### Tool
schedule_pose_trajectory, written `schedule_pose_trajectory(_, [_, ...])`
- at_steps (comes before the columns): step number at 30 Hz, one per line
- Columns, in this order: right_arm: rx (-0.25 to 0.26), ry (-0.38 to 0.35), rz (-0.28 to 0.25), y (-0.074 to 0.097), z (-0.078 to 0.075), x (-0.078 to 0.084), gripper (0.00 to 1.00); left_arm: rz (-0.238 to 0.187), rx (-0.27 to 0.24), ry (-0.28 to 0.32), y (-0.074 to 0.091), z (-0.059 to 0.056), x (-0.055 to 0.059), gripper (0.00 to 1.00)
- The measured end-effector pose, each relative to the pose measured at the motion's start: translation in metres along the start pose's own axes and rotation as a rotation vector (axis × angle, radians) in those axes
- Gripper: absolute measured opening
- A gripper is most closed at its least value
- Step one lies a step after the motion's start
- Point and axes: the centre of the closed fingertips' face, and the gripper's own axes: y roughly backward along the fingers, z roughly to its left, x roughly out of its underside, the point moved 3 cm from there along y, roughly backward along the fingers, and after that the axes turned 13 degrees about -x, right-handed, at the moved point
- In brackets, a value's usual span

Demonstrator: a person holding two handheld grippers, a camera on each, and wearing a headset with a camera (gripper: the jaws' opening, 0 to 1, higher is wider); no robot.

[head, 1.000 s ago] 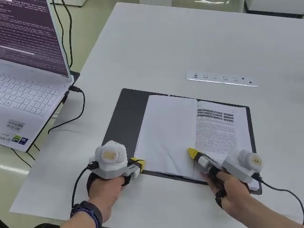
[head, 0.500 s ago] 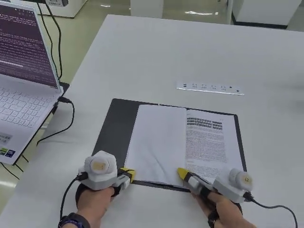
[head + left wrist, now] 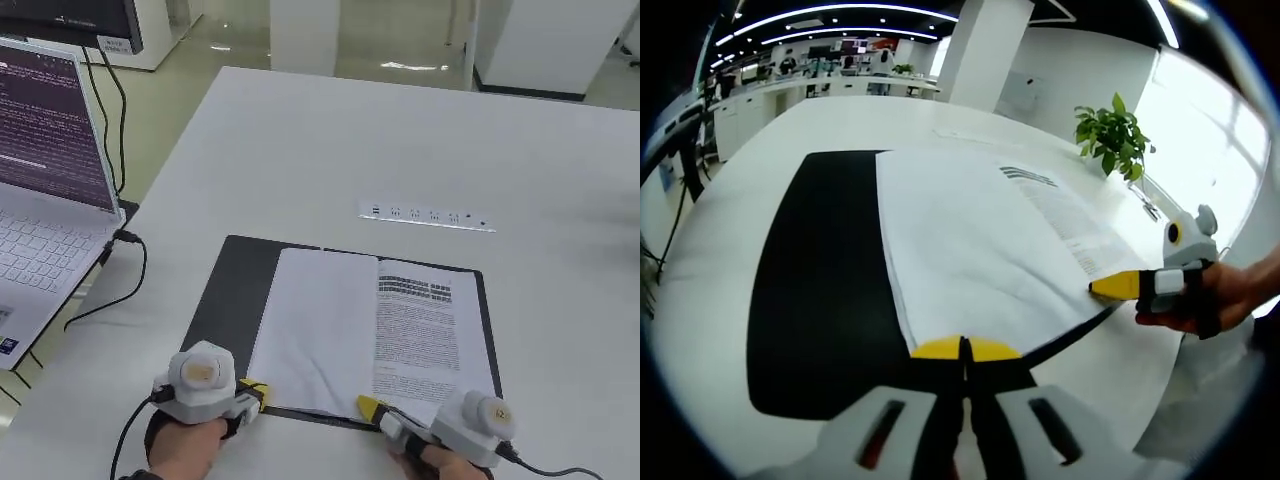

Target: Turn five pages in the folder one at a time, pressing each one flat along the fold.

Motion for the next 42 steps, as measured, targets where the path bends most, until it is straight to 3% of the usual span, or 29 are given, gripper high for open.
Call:
schedule_pose_trajectory(3, [0.003,0.017,0.038,0.002,0.004,0.0,0.0,0.01,-0.014,0.033,0.001,0.0,-0.001,0.0])
schedule_pose_trajectory(8, [0.0,0.056,0.06,0.009,0.007,-0.009,0.0,0.016,-0.026,0.03,0.004,-0.002,-0.005,0.0])
schedule_pose_trajectory(14, [0.003,0.152,0.087,0.026,0.004,-0.026,0.0,-0.035,-0.049,0.067,0.015,-0.001,-0.017,0.0])
schedule_pose_trajectory(16, [0.01,0.207,0.107,0.035,0.004,-0.032,0.0,-0.05,-0.053,0.069,0.023,-0.003,-0.021,0.0])
schedule_pose_trajectory(20, [0.015,0.271,0.096,0.057,0.006,-0.041,0.01,-0.077,-0.064,0.076,0.038,-0.002,-0.024,0.03])
schedule_pose_trajectory(25, [0.025,0.34,0.111,0.081,0.007,-0.044,0.07,-0.093,-0.072,0.052,0.052,-0.002,-0.024,0.05])
schedule_pose_trajectory(29, [0.038,0.364,0.08,0.099,0.01,-0.051,0.11,-0.106,-0.079,0.025,0.063,-0.002,-0.027,0.07])
schedule_pose_trajectory(42, [0.061,0.444,0.048,0.135,0.025,-0.075,0.24,-0.163,-0.069,-0.102,0.098,-0.014,-0.057,0.18])
